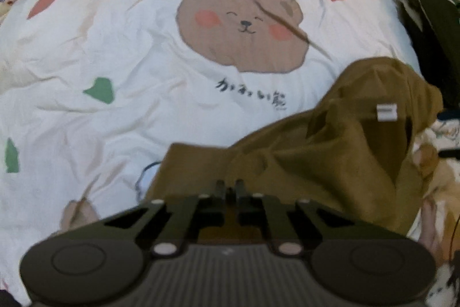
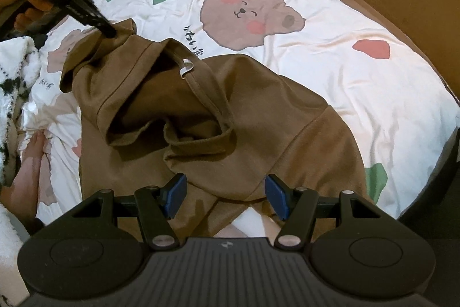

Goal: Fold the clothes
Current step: 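Open the left tool and release the shirt edge onto the duvet, then grasp the shirt hem with the right tool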

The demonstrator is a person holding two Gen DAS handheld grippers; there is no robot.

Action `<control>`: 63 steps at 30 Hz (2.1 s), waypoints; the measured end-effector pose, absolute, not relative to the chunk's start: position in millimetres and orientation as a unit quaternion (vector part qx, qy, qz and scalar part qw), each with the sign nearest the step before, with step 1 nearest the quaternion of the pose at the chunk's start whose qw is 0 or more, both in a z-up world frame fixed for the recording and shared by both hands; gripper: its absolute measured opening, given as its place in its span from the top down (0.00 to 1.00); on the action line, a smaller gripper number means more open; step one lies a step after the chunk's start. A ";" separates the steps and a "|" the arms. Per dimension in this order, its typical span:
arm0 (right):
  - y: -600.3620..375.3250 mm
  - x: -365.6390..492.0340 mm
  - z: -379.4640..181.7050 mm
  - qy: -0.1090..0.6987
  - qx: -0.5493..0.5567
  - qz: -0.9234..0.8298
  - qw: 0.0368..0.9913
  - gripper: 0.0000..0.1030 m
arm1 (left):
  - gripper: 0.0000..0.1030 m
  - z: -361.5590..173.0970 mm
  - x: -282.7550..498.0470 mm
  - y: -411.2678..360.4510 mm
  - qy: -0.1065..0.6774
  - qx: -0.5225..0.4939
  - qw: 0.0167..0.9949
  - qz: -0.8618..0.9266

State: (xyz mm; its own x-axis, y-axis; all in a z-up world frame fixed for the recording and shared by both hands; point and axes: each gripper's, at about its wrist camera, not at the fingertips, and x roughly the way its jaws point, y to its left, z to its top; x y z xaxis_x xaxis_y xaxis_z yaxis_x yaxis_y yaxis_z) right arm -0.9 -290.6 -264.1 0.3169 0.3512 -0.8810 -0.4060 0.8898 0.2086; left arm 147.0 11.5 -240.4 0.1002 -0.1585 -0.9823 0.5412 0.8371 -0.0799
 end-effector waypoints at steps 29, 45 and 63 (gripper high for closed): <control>-245.9 14.9 -260.1 0.544 -0.075 0.246 0.799 0.37 | 0.98 -229.3 127.7 243.7 0.628 0.068 0.771 -0.085; -239.3 27.8 -276.2 0.569 -0.094 0.227 0.785 0.37 | 0.93 -304.3 84.6 294.4 0.698 0.045 0.712 -0.065; -280.7 29.4 -273.6 0.545 -0.103 0.204 0.807 0.37 | 0.82 -254.1 137.8 258.6 0.609 -0.009 0.785 -0.115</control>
